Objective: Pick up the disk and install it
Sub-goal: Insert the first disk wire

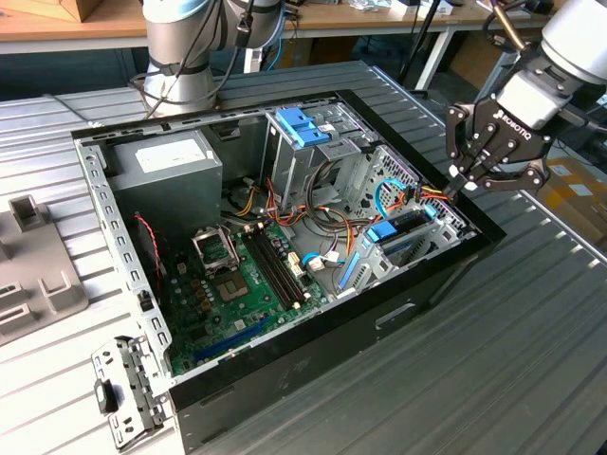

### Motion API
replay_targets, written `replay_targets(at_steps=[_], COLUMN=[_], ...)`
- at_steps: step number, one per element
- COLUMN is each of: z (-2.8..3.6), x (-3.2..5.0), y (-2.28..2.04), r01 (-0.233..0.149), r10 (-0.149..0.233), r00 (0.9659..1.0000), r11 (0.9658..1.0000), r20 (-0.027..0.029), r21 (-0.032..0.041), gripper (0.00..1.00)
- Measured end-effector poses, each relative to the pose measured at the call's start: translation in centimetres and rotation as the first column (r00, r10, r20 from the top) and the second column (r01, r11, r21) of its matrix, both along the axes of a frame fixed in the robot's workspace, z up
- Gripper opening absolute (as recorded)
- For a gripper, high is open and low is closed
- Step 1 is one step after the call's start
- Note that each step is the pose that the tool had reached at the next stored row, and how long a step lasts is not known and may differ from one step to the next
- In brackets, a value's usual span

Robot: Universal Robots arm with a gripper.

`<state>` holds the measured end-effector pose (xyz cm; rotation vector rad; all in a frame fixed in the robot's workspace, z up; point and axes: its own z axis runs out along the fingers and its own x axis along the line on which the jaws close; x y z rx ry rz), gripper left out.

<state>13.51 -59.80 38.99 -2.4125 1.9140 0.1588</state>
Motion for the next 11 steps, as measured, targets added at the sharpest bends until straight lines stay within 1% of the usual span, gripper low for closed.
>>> replay_targets(at_steps=[5,7,9,11], z=[0.00,0.00,0.00,0.00], x=[0.00,0.00,0.00,0.00], y=[0.00,0.00,0.00,0.00], r01=[-0.035,-0.043,-0.062,-0.073], r10=[0.035,0.043,0.062,0.073], r00=[0.9994,0.9991,0.9981,0.9973], r11=[0.9994,0.9991,0.9981,0.9973], r20=[0.0000,0.0000,0.0000,0.0000], r21=[0.0000,0.0000,0.0000,0.0000], gripper=[0.11,0.11,0.11,0.11])
